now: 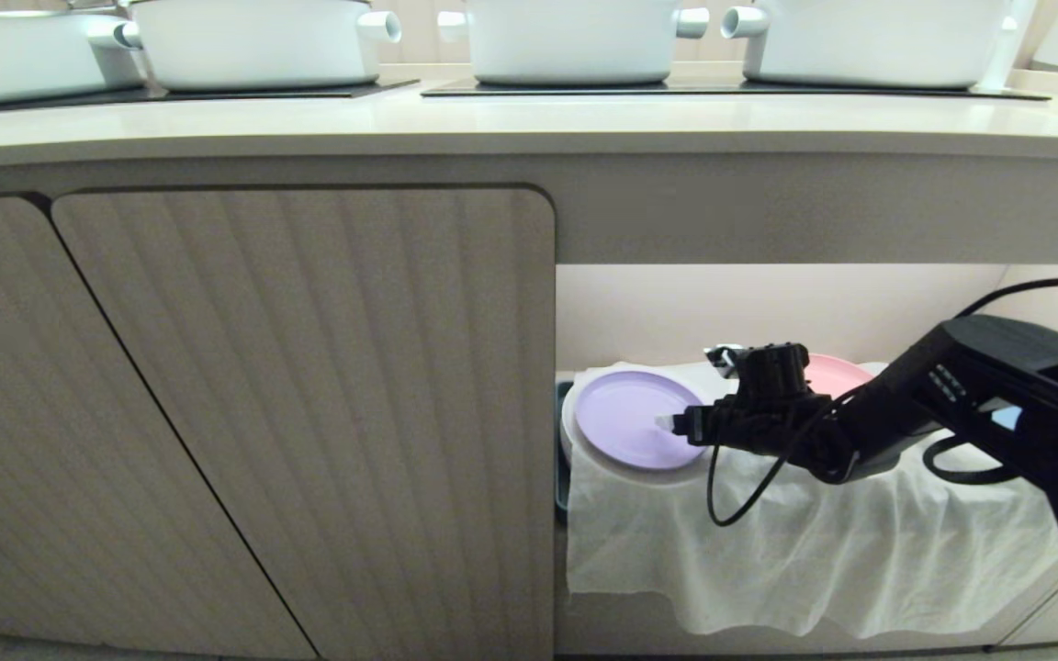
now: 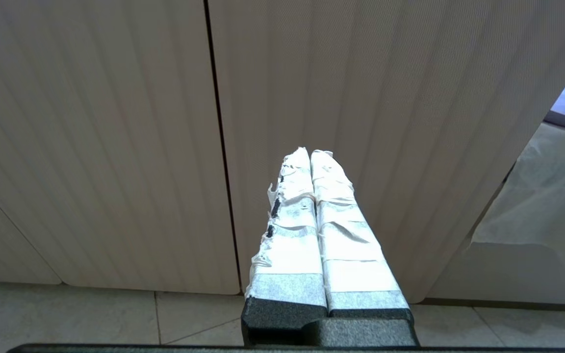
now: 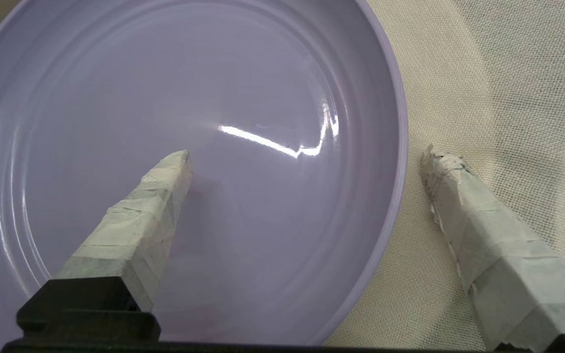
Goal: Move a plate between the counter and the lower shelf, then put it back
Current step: Pick up the plate in the cupboard
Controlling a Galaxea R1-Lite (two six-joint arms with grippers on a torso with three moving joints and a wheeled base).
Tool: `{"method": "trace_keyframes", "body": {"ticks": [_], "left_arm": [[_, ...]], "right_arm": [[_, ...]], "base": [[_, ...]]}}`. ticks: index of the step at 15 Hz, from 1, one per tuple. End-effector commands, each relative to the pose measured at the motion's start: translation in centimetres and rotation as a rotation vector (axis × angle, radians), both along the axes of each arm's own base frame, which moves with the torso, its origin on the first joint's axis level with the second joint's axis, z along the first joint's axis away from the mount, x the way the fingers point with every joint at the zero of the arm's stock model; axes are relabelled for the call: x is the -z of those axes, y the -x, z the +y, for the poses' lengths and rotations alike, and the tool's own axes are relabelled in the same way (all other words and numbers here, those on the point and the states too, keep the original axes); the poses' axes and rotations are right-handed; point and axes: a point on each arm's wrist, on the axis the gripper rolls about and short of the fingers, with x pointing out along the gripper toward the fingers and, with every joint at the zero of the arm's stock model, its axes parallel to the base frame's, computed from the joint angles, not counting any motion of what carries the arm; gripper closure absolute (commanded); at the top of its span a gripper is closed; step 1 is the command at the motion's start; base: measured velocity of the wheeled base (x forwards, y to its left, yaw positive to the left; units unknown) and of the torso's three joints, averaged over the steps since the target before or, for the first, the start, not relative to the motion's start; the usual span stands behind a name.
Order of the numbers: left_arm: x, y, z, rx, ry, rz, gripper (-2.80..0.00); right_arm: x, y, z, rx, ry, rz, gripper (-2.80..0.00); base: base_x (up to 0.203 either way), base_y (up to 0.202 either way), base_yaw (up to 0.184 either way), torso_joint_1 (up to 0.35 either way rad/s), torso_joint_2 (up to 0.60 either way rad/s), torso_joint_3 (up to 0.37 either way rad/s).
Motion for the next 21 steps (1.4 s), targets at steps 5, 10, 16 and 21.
{"method": "trace_keyframes", "body": {"ticks": [5,10,16,21], "left_arm": [[0.0,0.0,0.0,-0.001,0.001,0.001,0.0],[0.0,0.0,0.0,-0.001,0.001,0.001,0.0],[0.0,0.0,0.0,-0.001,0.001,0.001,0.0],[0.0,0.0,0.0,-0.002,0.001,0.001,0.0]], "right_arm": [[0.2,0.0,0.2,-0.004,-0.001,0.004,-2.8],[0.5,0.0,0.2,-0.004,0.001,0.01,-2.8],[0.6,0.2,0.7,-0.016,0.001,0.01,0.0],[0.6,0.1,1.1,-0.021,-0.01,-0.005,0.0]], "base": [[0.0,0.0,0.0,0.0,0.0,0.0],[0.0,0.0,0.0,0.0,0.0,0.0],[0.0,0.0,0.0,0.0,0.0,0.0],[0.0,0.0,0.0,0.0,0.0,0.0]]}}
